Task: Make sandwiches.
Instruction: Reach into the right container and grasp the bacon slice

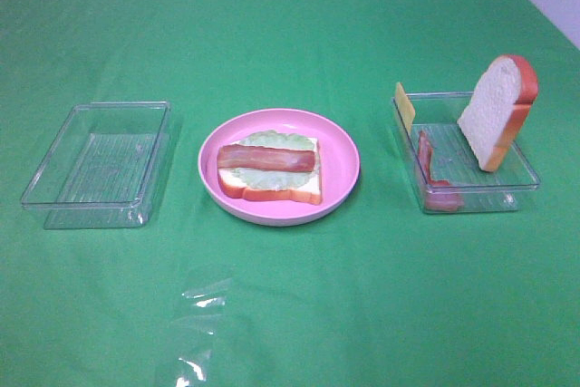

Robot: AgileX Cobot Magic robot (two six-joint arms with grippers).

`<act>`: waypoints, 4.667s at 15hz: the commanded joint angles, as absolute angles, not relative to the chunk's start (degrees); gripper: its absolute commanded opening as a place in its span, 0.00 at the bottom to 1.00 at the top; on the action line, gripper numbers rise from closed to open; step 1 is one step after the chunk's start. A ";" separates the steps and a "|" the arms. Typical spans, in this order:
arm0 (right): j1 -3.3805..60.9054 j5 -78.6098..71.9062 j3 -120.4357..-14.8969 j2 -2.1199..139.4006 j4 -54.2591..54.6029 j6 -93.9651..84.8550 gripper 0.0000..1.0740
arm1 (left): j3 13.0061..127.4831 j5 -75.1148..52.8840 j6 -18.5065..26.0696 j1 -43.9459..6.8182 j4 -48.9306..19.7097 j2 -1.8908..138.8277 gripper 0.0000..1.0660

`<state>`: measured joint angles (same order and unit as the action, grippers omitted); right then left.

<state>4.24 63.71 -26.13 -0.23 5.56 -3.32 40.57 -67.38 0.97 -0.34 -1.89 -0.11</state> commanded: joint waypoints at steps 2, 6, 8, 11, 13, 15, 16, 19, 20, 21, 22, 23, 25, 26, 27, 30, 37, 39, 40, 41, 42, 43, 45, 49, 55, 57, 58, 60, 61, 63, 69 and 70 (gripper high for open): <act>4.18 63.03 -25.95 -1.38 5.73 -2.98 0.91 | 34.15 -64.00 0.34 -0.34 -3.27 -1.49 0.95; 4.18 63.03 -25.95 -1.38 5.79 -2.98 0.91 | 29.62 -61.82 -0.52 -0.34 -3.15 -1.49 0.95; 4.18 63.03 -25.95 -1.38 5.79 -2.98 0.91 | 29.62 -61.76 -0.52 -0.34 -3.27 -1.43 0.95; 4.18 63.03 -25.95 -1.38 5.79 -2.98 0.91 | 29.62 -61.76 -0.46 -0.34 -3.27 -1.38 0.95; 4.18 63.03 -25.95 -1.38 5.79 -2.98 0.91 | 29.62 -61.76 -0.34 -0.29 -3.27 -1.55 0.95; 4.18 63.03 -25.95 -1.38 5.79 -2.98 0.91 | 29.62 -61.76 -0.34 0.69 -3.27 -1.55 0.95; 4.18 63.03 -25.95 -1.38 5.79 -2.98 0.91 | 29.62 -61.76 -0.34 1.38 -3.27 -1.55 0.95; 4.18 63.03 -25.95 -1.38 5.79 -2.98 0.91 | 29.62 -61.76 -0.34 1.38 -3.27 -1.55 0.95; 4.18 62.91 -25.95 -1.38 5.73 -3.09 0.91 | 29.62 -61.76 -0.34 1.38 -3.27 -1.55 0.95; 4.18 62.85 -26.01 -0.57 5.73 -3.09 0.91 | 29.62 -61.76 -0.34 1.38 -3.27 -1.43 0.95; 4.18 63.54 -26.53 1.78 6.30 -2.41 0.91 | 29.62 -61.76 -0.34 1.38 -3.27 -1.26 0.95; 4.18 63.94 -27.22 6.19 7.33 -2.35 0.91 | 29.62 -61.76 -0.34 1.38 -3.27 -1.20 0.95; 4.18 64.57 -31.00 21.83 10.03 -2.35 0.91 | 29.62 -61.76 -0.34 1.38 -3.27 -1.20 0.95; 4.18 64.80 -32.49 26.47 11.12 -2.35 0.91 | 29.62 -61.76 -0.34 1.38 -3.27 -1.20 0.95; 4.18 64.86 -35.18 33.92 12.78 -2.52 0.91 | 29.62 -61.76 -0.34 1.38 -3.27 -1.20 0.95; 4.18 59.59 -48.36 61.99 12.55 -3.04 0.91 | 29.62 -61.76 -0.29 1.38 -2.01 -1.20 0.95; 4.24 55.69 -66.23 87.55 10.71 -2.64 0.91 | 29.62 -61.76 -0.97 1.38 0.29 -1.20 0.95; 5.21 54.83 -72.25 94.54 11.40 -2.86 0.91 | 29.62 -61.76 -0.97 1.38 0.29 -1.20 0.95; 6.88 55.00 -74.71 96.94 11.52 -3.38 0.91 | 29.62 -61.76 -0.97 1.38 0.29 -1.20 0.95; 8.42 54.89 -76.95 99.52 11.52 -3.32 0.91 | 29.62 -61.76 -0.97 1.38 0.29 -1.20 0.95; 9.74 54.95 -79.18 102.16 11.52 -2.86 0.91 | 29.62 -61.76 -0.97 1.38 0.29 -1.20 0.95; 10.31 55.06 -80.84 104.34 11.52 -2.52 0.91 | 29.62 -61.76 -0.97 1.38 0.29 -1.20 0.95; 10.31 53.63 -81.99 108.00 12.95 -2.29 0.91 | 29.62 -61.76 -0.97 1.38 0.29 -1.20 0.95; 10.31 52.88 -81.99 112.01 13.12 -2.35 0.91 | 29.62 -61.76 -0.97 1.38 0.29 -1.20 0.95; 10.31 54.37 -81.93 115.97 14.09 -3.67 0.91 | 29.62 -61.76 -0.97 1.38 0.29 -1.20 0.95; 10.31 54.66 -81.93 116.25 14.44 -3.72 0.87 | 29.62 -61.76 -0.97 1.38 0.29 -1.20 0.95; 10.31 54.66 -81.93 116.25 14.44 -3.78 0.85 | 29.62 -61.76 -0.97 1.38 0.29 -1.20 0.95; 10.26 54.77 -81.93 116.25 14.67 -3.90 0.71 | 29.62 -61.76 -0.97 1.38 0.29 -1.20 0.95; 10.26 55.00 -81.93 116.25 14.67 -3.90 0.60 | 29.62 -61.76 -0.97 1.38 0.29 -1.20 0.95; 10.26 55.18 -81.93 116.25 14.73 -3.90 0.48 | 29.62 -61.76 -0.97 1.38 0.29 -1.20 0.95; 10.26 56.72 -81.93 116.25 15.01 -3.90 0.47 | 29.62 -61.76 -0.86 1.38 0.00 -1.20 0.95; 10.26 56.78 -81.93 116.25 15.01 -3.90 0.46 | 29.62 -61.76 -0.69 1.38 0.00 -1.20 0.95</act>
<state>10.31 56.21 -81.70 116.02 14.67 -3.32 29.79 -62.74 -0.46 1.38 0.00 -0.34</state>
